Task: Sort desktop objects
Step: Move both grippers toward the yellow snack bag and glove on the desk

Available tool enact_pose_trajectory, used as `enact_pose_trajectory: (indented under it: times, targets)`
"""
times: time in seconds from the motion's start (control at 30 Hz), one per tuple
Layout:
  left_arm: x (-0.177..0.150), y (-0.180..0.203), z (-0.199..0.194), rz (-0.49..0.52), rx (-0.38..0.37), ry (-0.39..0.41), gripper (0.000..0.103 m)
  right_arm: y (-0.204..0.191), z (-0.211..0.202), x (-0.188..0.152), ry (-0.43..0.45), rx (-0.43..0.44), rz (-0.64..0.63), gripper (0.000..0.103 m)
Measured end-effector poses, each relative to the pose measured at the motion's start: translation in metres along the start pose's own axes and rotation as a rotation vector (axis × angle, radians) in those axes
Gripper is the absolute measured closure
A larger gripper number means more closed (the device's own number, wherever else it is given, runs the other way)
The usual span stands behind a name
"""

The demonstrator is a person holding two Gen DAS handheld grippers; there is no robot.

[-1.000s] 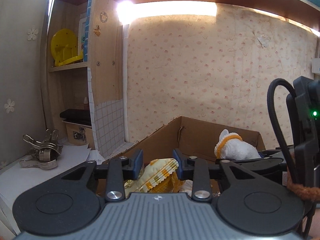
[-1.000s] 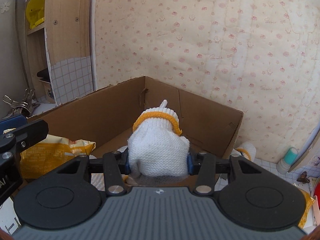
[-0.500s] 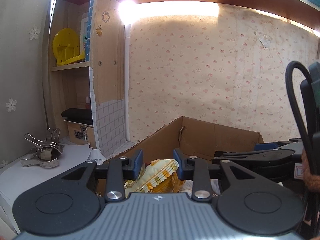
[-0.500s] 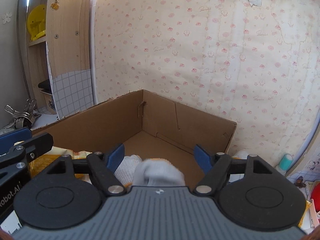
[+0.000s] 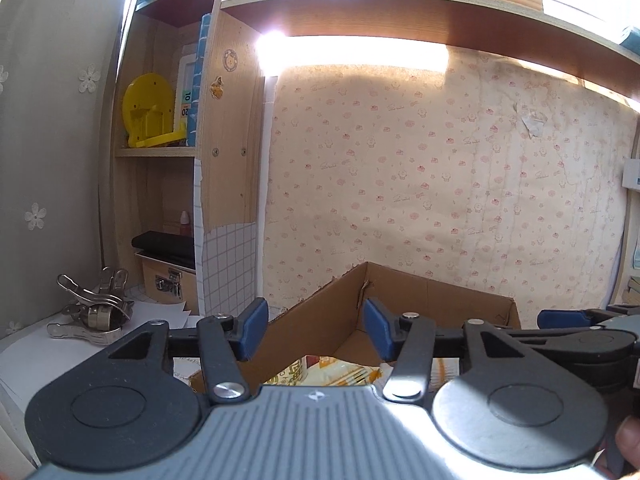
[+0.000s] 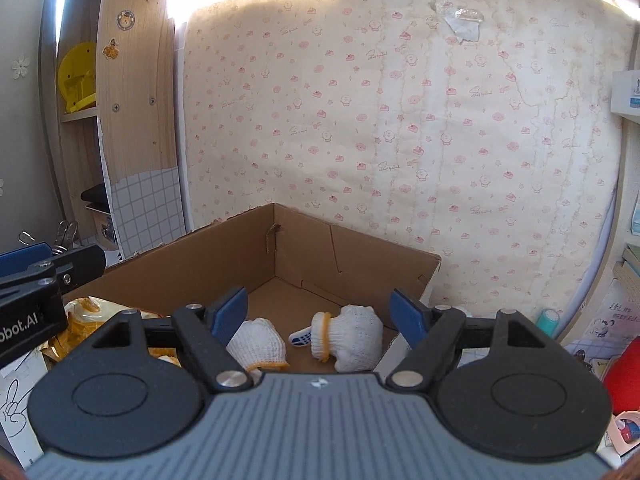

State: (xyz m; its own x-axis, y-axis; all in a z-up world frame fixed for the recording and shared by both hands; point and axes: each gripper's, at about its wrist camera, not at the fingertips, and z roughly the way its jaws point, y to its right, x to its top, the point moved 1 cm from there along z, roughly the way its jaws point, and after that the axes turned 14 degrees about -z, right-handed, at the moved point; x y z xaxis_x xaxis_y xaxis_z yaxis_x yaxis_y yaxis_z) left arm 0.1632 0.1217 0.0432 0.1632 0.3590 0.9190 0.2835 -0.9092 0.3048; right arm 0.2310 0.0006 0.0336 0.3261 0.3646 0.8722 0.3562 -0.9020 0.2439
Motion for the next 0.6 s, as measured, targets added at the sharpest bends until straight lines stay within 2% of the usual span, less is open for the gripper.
enact_pose_trajectory:
  times: [0.1,0.33,0.6]
  targets:
    - [0.004,-0.002,-0.004,-0.016,-0.007,0.012,0.04,0.004,-0.012,-0.002,0.017,-0.012,0.008,0.026]
    - [0.005,-0.001,-0.016,-0.035,-0.032,0.021,0.04,0.017,-0.036,-0.013,0.035,-0.04,0.033,0.026]
    - [-0.006,0.018,-0.039,-0.013,-0.104,0.022,0.04,0.034,-0.067,-0.034,0.048,-0.081,0.05,0.026]
